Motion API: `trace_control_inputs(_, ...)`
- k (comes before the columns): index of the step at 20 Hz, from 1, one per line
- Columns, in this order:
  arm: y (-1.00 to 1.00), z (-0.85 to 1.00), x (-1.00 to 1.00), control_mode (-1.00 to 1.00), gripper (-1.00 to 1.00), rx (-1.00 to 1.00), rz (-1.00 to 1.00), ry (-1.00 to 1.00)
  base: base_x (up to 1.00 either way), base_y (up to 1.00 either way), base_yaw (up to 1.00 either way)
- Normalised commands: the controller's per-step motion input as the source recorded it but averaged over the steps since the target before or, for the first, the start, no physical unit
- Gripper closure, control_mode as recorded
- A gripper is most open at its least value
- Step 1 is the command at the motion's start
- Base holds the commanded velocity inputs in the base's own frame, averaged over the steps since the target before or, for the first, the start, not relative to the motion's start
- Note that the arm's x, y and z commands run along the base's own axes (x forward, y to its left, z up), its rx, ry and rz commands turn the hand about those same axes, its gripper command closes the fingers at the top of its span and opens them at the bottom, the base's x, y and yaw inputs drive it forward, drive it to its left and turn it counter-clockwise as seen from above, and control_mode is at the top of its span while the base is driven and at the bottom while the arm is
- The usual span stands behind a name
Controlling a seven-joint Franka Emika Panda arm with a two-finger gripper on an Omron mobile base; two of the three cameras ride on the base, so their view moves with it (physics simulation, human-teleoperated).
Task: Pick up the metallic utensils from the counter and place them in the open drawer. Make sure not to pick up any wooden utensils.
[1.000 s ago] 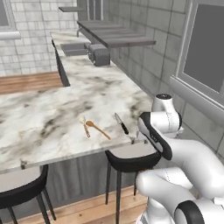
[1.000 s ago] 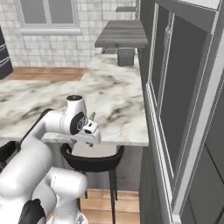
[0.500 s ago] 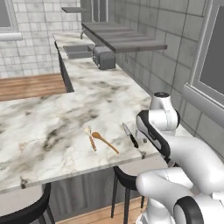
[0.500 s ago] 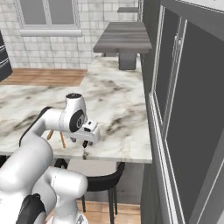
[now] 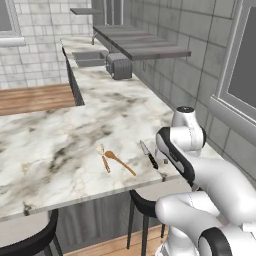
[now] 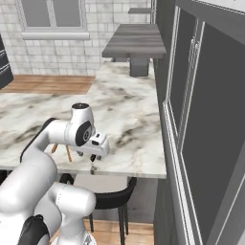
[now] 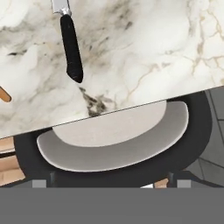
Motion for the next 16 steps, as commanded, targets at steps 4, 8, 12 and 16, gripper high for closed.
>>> trace_control_inputs(4, 0.0, 0.0, 0.22, -1.0, -1.0, 0.0, 0.08, 0.0, 0.44, 0.14, 0.07)
trace_control_inputs(8, 0.05, 0.0, 0.94, -1.0, -1.0, 0.0, 0.25, 0.0, 0.0, 0.0, 0.0)
trace_control_inputs(12, 0.42, 0.0, 0.92, -1.0, -1.0, -0.01, 0.08, 0.0, 0.0, 0.0, 0.0)
trace_control_inputs(16, 0.38, -0.25, 0.84, -1.0, -1.0, -0.05, 0.0, 0.0, 0.0, 0.0, 0.0)
